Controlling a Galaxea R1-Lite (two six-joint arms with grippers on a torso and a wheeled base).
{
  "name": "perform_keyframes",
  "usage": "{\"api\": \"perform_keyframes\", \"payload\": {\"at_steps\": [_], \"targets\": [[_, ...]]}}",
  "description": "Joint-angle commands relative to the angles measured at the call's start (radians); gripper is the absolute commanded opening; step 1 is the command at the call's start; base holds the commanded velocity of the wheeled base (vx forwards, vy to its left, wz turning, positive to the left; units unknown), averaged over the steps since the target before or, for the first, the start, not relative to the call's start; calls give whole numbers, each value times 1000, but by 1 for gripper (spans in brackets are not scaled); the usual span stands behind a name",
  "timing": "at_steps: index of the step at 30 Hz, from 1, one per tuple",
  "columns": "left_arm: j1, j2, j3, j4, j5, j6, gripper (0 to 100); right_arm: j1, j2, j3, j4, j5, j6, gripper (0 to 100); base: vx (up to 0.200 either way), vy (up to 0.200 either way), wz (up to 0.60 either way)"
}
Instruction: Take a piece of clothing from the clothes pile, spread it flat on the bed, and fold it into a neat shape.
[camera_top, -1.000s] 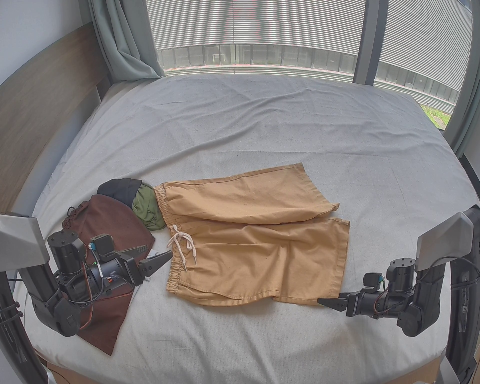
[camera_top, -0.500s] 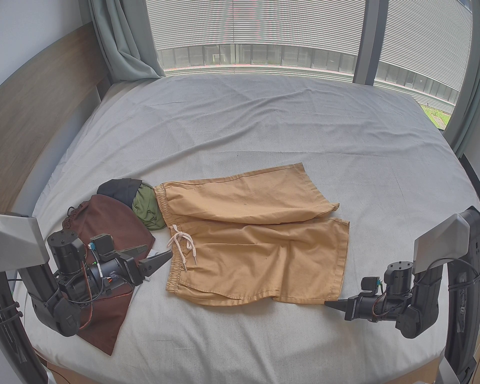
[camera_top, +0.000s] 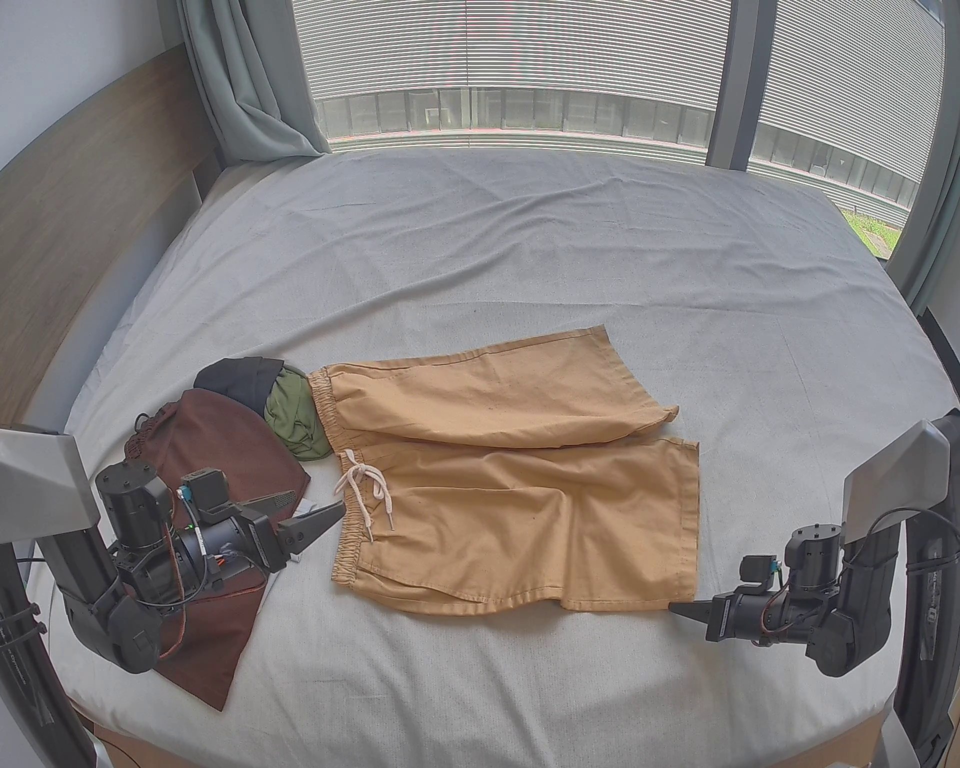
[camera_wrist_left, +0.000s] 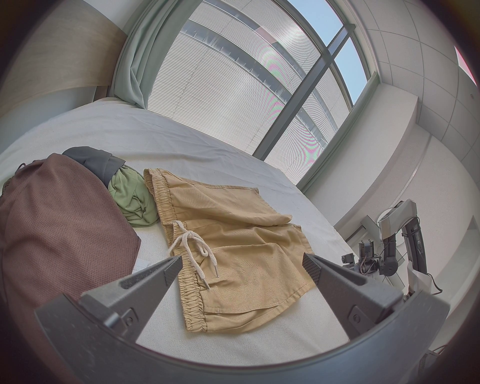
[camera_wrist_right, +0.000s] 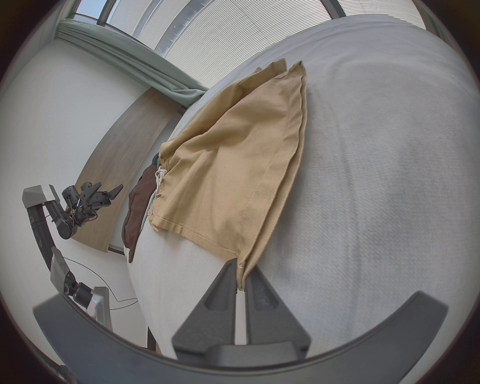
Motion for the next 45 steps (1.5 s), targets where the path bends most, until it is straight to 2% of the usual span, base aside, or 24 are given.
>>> {"api": "perform_keyframes", "payload": {"at_steps": [1, 14, 15, 23, 27, 34, 40, 45], "targets": [[1, 6, 0, -1, 0, -1, 100, -25, -19, 21, 0, 0, -2, 0, 0, 0, 0], [1, 23, -1, -1, 0, 1, 100, -44, -7, 31, 0, 1, -48, 0, 0, 0, 0], [1, 23, 0, -1, 0, 1, 100, -42, -7, 29, 0, 1, -49, 100, 0, 0, 0], [-2, 24, 9, 1, 0, -1, 100, -25, -24, 66, 0, 1, -51, 100, 0, 0, 0], [0, 44, 0, -1, 0, -1, 100, 24, -48, 143, 0, 24, -85, 100, 0, 0, 0], [0, 86, 15, 1, -3, -2, 100, 61, -87, 190, 0, 70, -158, 100, 0, 0, 0], [4, 127, 8, -1, -6, 1, 100, 85, -143, 212, 0, 110, -160, 100, 0, 0, 0], [17, 132, -8, -1, -8, -2, 100, 101, -212, 233, 2, 178, -151, 100, 0, 0, 0]]}}
